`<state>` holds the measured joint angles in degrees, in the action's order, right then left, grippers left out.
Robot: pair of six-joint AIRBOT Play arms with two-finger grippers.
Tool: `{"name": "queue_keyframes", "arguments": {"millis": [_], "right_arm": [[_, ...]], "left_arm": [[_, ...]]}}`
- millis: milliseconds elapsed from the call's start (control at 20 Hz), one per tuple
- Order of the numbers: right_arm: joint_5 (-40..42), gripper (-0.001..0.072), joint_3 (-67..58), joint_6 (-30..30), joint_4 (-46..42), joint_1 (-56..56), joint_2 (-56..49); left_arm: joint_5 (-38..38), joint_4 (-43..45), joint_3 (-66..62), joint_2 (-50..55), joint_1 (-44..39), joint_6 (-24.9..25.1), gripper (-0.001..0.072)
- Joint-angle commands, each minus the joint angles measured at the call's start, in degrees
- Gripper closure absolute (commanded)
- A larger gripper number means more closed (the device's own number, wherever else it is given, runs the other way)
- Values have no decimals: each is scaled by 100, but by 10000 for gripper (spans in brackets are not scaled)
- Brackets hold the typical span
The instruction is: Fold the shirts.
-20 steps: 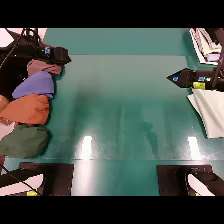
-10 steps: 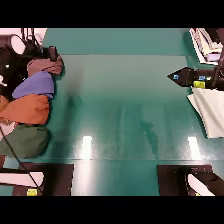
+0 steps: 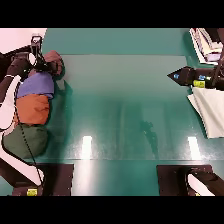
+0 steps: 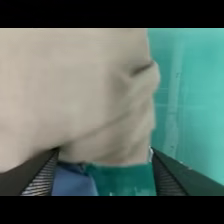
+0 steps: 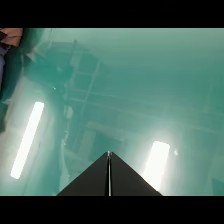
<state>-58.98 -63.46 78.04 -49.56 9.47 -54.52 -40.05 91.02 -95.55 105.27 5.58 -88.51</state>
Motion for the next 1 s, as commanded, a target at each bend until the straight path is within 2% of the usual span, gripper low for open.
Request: {"name": "queue_keyframes", "arguments": {"millis": [0, 100, 150, 200, 250, 400, 550, 750, 950], "right_arm": [[0, 694, 2, 2, 7, -2, -2], [0, 694, 2, 2, 7, -2, 0], [0, 694, 2, 2, 7, -2, 0], [0, 694, 0, 4, 7, -2, 0], [-2, 694, 2, 2, 7, -2, 0], [39, 694, 0, 2, 7, -2, 0], [254, 695, -153, -2, -11, -9, 44], [293, 695, -1228, -107, -166, -31, -146], [254, 694, -2323, -332, -157, -31, -389]], "left_arm": [[4, 11, -111, 258, 28, 4, 46], [-39, 7, -118, 289, 28, 2, 56], [-103, 7, -181, 289, 28, 0, 311], [-181, 9, -286, 286, 28, 2, 605], [-299, 9, -439, 280, 28, 0, 670], [-887, 7, -1215, 240, 26, -4, 679], [-1158, -205, -2011, -306, 9, -4, 680], [-1641, -448, -2367, -1899, -175, 186, 680], [-2411, -444, -2361, -3261, -896, 393, 681]]}}
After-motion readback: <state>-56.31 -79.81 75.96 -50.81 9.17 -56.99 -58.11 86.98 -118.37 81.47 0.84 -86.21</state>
